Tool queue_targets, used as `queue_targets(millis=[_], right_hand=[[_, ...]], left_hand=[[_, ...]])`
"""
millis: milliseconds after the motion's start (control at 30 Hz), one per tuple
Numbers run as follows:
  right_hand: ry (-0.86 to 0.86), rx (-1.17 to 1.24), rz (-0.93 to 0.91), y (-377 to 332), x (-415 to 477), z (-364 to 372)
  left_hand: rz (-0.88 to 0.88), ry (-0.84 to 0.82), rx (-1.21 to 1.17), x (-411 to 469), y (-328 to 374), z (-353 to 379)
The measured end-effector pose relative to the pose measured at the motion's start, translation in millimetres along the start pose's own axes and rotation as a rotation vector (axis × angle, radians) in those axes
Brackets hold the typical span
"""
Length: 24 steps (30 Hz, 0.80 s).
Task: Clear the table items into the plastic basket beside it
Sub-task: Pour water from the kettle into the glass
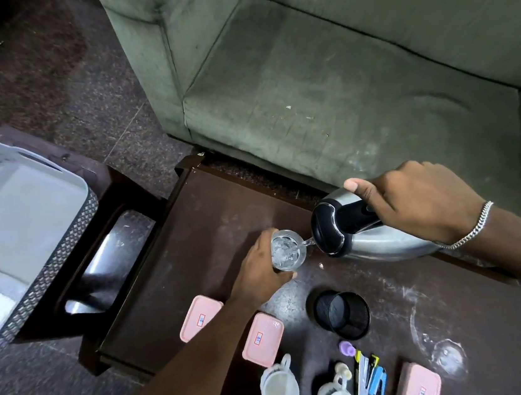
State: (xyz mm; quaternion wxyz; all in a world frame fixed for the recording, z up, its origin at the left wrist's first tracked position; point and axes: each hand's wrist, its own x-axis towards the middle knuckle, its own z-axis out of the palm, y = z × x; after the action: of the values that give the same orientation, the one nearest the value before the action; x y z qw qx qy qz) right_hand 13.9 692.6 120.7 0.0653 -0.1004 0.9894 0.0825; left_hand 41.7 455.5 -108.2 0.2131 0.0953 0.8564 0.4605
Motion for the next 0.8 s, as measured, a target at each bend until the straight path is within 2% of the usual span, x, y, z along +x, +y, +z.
queue_targets(millis=[367, 600, 800], right_hand=[[-0.015, 0.248, 0.098, 18.6, -10.6, -2.3], [0.058, 0.476, 0.223, 26.2, -27.1, -7.6], [0.164, 0.539, 0.361, 35.6, -45.6, -14.1]], left_hand=[[0.006, -0.058, -0.024, -8.8, -7.2, -11.7], [0.019, -0.083, -0.029, -12.4, -4.4, -21.2], [0.045, -0.098, -0.01, -7.7, -1.3, -20.1]])
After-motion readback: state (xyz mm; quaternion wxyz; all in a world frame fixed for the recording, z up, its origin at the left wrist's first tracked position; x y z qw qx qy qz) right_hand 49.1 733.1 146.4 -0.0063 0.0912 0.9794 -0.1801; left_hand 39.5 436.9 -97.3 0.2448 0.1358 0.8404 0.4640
